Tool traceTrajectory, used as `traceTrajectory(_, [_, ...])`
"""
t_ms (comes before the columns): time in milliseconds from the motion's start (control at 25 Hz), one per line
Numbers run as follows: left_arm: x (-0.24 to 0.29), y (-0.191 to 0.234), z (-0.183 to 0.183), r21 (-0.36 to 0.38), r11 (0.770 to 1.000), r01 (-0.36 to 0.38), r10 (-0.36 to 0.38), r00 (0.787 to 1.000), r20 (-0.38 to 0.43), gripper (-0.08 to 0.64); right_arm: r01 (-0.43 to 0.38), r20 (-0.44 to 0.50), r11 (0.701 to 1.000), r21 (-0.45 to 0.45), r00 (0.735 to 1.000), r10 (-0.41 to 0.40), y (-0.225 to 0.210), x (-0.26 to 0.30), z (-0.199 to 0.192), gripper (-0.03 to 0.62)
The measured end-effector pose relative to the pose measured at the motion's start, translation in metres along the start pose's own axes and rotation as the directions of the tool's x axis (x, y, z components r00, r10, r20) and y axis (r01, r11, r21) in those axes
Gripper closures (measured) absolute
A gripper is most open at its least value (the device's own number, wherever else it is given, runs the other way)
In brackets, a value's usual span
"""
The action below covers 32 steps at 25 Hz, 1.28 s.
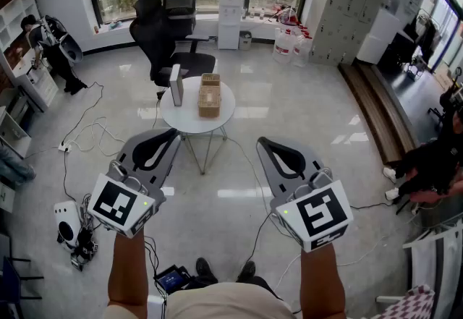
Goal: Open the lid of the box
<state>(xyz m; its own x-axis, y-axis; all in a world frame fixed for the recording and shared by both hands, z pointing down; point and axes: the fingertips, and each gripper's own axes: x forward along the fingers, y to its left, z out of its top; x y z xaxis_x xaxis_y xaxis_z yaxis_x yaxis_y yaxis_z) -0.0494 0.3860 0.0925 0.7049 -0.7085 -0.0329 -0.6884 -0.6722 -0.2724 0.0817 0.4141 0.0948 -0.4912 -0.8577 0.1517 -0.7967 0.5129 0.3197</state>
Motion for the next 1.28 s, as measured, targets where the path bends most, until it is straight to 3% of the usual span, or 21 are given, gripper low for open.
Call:
traceTrajectory(600, [-0.001,0.028,-0.014,-0.023,1.0,0.019,-0.019,1.0,-0.003,0.535,-0.012,-0.016,1.0,0.015,1.0,0.013,0.015,0.03,0.002,0.601])
traceTrajectory(880, [-0.004,0.058,-0.032,-0.038,0.998,0.04,-0.04,0.999,0.002,0.535,-0.01,0.01,0.997,0.074,1.0,0.009,0.026,0.064,0.004,0.6])
traceTrajectory(1280, [-0.003,0.097,-0.05,-0.06,0.997,0.054,-0.053,0.999,0.005,0.535,0.003,-0.029,0.997,0.073,1.0,-0.001,0.033,0.107,0.002,0.6])
